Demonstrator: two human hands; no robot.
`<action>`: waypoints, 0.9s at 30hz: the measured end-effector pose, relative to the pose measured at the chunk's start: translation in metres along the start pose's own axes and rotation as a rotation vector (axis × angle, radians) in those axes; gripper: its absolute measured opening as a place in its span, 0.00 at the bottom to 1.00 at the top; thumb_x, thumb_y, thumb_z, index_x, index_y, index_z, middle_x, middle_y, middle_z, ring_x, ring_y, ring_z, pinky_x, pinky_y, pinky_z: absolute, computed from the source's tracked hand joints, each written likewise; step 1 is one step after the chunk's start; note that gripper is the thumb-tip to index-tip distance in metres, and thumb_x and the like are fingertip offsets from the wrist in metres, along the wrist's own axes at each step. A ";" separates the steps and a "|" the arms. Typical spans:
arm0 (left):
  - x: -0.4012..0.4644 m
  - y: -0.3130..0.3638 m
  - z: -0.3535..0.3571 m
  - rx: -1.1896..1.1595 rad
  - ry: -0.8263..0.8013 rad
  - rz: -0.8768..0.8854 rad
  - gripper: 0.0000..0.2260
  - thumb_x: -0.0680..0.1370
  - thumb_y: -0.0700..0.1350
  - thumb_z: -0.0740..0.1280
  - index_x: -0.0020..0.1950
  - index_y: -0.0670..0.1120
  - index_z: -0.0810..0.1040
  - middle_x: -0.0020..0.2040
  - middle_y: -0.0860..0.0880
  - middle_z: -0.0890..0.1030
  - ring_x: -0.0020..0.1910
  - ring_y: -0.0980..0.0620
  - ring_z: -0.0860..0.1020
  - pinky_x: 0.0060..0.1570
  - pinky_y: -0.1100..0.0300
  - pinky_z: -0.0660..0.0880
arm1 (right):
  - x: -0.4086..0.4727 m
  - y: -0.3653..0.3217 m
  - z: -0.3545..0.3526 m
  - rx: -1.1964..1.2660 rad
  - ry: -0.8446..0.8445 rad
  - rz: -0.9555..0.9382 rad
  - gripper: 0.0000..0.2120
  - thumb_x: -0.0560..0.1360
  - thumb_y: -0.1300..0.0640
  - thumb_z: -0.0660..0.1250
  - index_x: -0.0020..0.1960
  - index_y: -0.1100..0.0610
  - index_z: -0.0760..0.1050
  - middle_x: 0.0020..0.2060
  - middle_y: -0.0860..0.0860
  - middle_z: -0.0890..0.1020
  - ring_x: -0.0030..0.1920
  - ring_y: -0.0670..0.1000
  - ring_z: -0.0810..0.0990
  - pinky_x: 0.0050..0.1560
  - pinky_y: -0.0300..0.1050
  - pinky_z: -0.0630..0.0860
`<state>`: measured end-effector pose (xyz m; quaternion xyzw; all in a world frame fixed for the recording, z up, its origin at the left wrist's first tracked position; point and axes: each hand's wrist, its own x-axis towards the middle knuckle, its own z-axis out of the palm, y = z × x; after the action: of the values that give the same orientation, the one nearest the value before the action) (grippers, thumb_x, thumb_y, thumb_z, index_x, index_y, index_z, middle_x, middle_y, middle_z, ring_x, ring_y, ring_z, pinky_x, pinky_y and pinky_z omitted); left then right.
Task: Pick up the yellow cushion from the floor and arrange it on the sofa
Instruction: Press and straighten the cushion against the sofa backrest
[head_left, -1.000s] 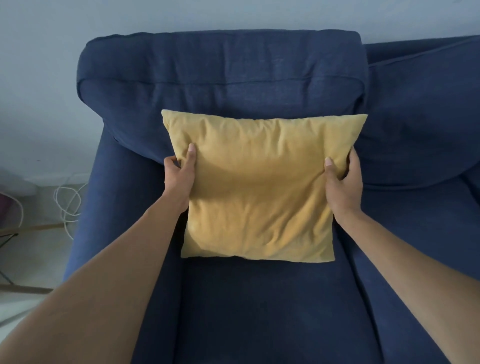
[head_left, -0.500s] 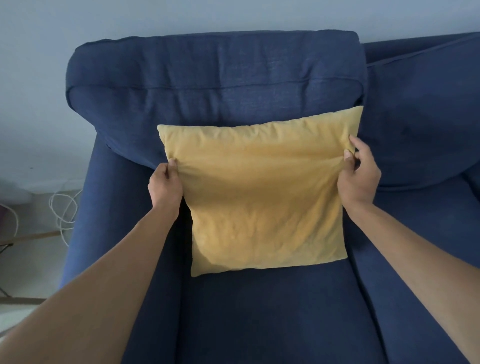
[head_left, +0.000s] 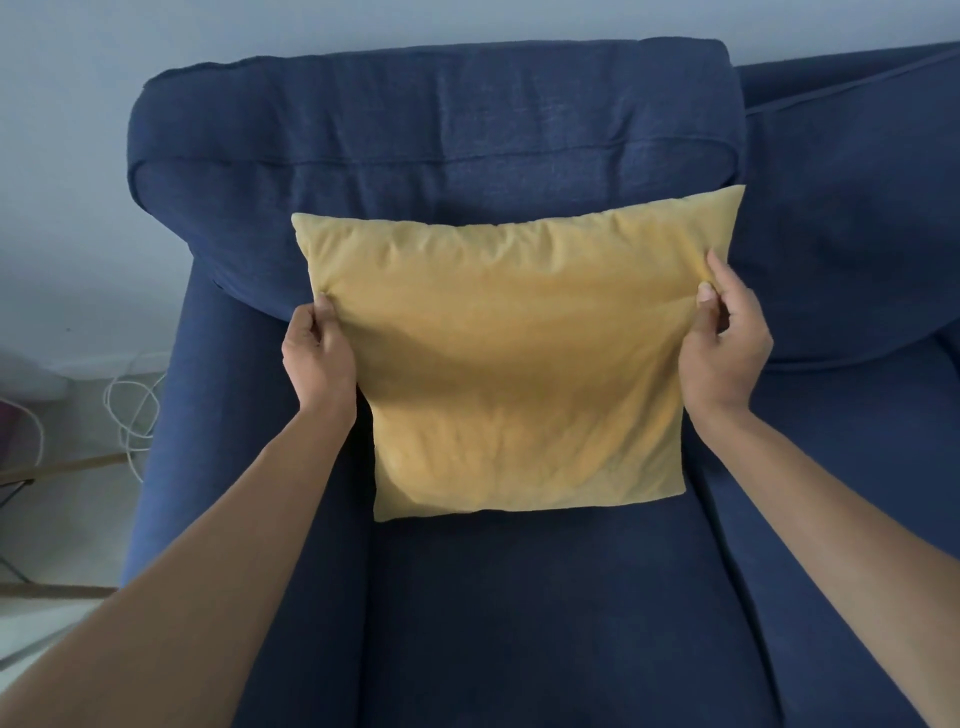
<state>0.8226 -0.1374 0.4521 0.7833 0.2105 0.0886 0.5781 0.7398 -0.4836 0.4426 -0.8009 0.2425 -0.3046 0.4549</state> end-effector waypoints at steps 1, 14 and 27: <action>0.002 0.001 0.001 -0.009 -0.015 -0.024 0.18 0.87 0.55 0.59 0.40 0.49 0.71 0.34 0.55 0.68 0.32 0.58 0.65 0.37 0.62 0.67 | 0.002 0.000 0.002 -0.016 -0.008 0.003 0.19 0.87 0.59 0.60 0.77 0.55 0.76 0.57 0.34 0.77 0.58 0.26 0.75 0.63 0.24 0.69; -0.072 -0.025 0.012 0.535 -0.242 0.491 0.28 0.85 0.57 0.61 0.83 0.56 0.58 0.84 0.48 0.53 0.83 0.48 0.53 0.74 0.49 0.48 | -0.060 0.023 -0.002 -0.551 -0.169 -0.487 0.23 0.87 0.51 0.62 0.82 0.51 0.69 0.83 0.58 0.61 0.82 0.58 0.63 0.74 0.56 0.58; -0.171 -0.145 -0.037 0.891 -0.444 0.595 0.30 0.86 0.54 0.56 0.86 0.50 0.53 0.86 0.44 0.48 0.85 0.44 0.49 0.77 0.38 0.57 | -0.204 0.082 -0.048 -0.796 -0.500 -0.586 0.28 0.86 0.51 0.61 0.85 0.53 0.62 0.85 0.57 0.55 0.84 0.58 0.58 0.79 0.63 0.56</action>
<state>0.6226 -0.1438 0.3451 0.9764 -0.1281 -0.0164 0.1730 0.5545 -0.4140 0.3358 -0.9929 -0.0093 -0.1036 0.0570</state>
